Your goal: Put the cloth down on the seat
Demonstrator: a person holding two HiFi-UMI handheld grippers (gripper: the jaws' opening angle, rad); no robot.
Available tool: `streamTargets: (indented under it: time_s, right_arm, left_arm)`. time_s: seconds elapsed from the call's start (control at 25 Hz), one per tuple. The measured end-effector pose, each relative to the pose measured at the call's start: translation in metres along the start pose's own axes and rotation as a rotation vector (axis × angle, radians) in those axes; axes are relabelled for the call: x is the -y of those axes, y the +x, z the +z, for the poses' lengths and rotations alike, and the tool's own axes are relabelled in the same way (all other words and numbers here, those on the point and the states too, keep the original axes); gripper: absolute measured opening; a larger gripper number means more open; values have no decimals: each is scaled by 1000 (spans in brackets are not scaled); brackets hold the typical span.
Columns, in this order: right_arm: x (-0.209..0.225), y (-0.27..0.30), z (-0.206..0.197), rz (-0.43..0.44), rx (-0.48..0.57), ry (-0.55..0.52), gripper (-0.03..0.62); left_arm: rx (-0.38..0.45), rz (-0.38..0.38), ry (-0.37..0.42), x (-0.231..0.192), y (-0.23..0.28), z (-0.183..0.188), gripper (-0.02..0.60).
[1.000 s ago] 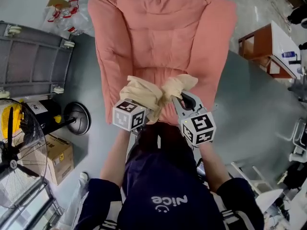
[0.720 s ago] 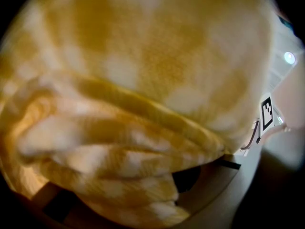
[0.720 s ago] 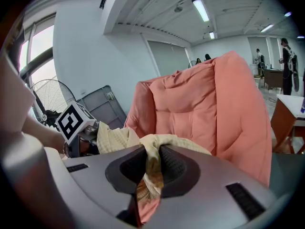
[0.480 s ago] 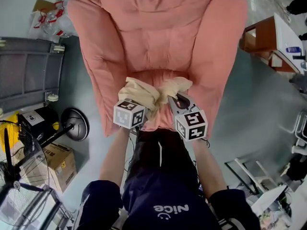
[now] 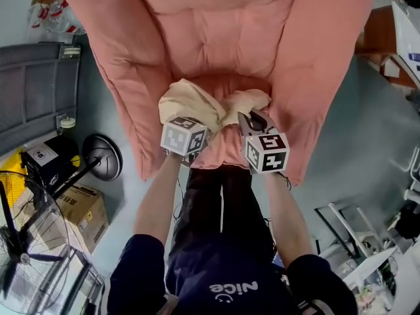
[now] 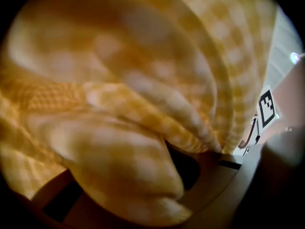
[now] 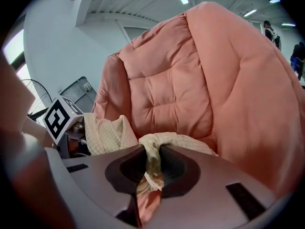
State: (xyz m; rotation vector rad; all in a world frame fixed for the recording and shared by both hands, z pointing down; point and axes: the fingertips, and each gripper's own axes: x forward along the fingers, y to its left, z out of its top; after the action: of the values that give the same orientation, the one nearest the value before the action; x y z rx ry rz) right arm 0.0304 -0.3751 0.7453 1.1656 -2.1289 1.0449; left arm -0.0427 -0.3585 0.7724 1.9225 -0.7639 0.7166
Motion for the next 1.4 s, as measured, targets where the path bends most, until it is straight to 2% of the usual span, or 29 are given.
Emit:
streamTargets:
  time_s: [0.32,0.44,0.64,0.72,0.88,0.92,0.96,1.0,1.08,1.12,1.24,1.4]
  right_arm:
    - [7,25,-40,-26,7,57,74]
    - [8,36,-58,-45,-22,48,74]
    - [36,73,-85,-48,-89,52,74]
    - [31,68,-85,-61,-105,48,74]
    - [-6,29,-69,-104,-103,41,77]
    - [-9,24,-68,-118,-105,44,96]
    - [-7,24,-69,-128,-106,52,145]
    - [-1,27,-70,-134,-103,64,185]
    - [13,34,-70,-136,-87,88,195]
    - [18,36,-67,-135,-80,93,196]
    - [20,30,-47,-123,-68,84,199]
    - [-4,-2,-28,-101,-64,66,201]
  left_arm:
    - [-14,2,-70,-22,35,-41,28]
    - [-16,44,-92,-37,42,-56,29]
    - [-38,131,-124,-71,76,-68,29]
    - [-17,138,-136,-69,68,-68,29]
    - [15,166,-134,-48,20,-69,29]
    - [17,177,-136,-46,15,-69,31]
    - [16,188,-138,-46,15,-70,34]
    - [13,199,-138,-48,20,-71,70]
    - [2,221,-140,-54,31,-70,225]
    - [-4,232,-141,-55,34,-67,259]
    - [4,260,-147,-53,25,-51,279]
    - [48,222,-165,-23,-9,-33,278]
